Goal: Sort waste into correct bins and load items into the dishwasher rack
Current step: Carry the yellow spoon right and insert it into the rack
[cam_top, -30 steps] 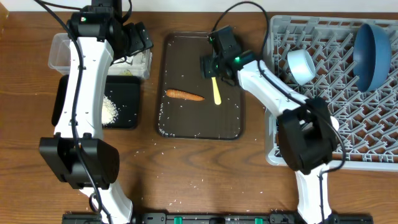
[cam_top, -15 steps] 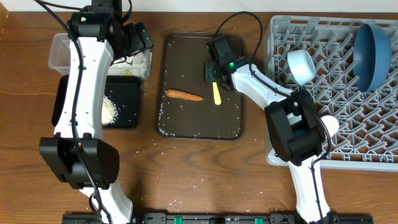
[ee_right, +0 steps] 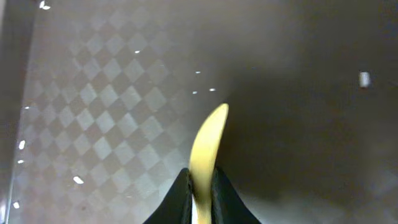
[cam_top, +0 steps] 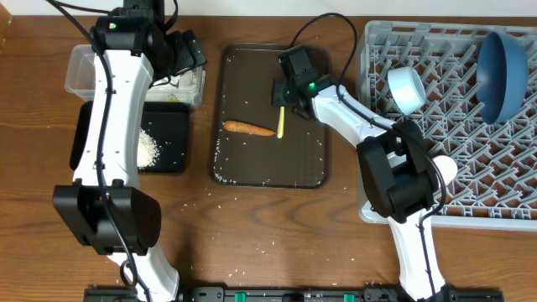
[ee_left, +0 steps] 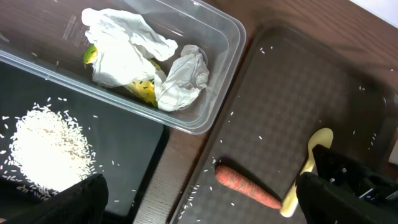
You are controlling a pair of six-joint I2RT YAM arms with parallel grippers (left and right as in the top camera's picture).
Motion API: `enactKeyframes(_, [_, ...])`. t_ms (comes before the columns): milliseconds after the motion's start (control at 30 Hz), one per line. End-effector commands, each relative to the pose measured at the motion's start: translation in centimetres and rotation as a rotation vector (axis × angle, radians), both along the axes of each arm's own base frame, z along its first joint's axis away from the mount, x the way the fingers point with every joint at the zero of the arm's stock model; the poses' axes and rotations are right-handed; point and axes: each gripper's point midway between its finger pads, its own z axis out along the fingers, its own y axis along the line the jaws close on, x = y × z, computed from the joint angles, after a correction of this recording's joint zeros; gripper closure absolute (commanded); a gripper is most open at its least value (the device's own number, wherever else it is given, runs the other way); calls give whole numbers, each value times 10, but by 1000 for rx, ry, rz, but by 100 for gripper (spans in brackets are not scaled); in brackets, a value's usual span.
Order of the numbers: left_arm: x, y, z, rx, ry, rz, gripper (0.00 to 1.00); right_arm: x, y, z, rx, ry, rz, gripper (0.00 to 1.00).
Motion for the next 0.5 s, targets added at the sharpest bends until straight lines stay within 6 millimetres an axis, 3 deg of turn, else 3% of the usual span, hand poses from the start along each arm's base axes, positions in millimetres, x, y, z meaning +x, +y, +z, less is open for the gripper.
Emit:
enactKeyframes(0, [0,5,6,18,-14,10,1,-17,-7,-41,-48,90,4,95])
enactKeyframes(233, [0,5,6,18,-14,10,2,-22,-15,-44,-69,125,6,99])
enactKeyframes(467, [0,5,6,18,-14,10,1,-24,-27,-50,-84,155,-93,94])
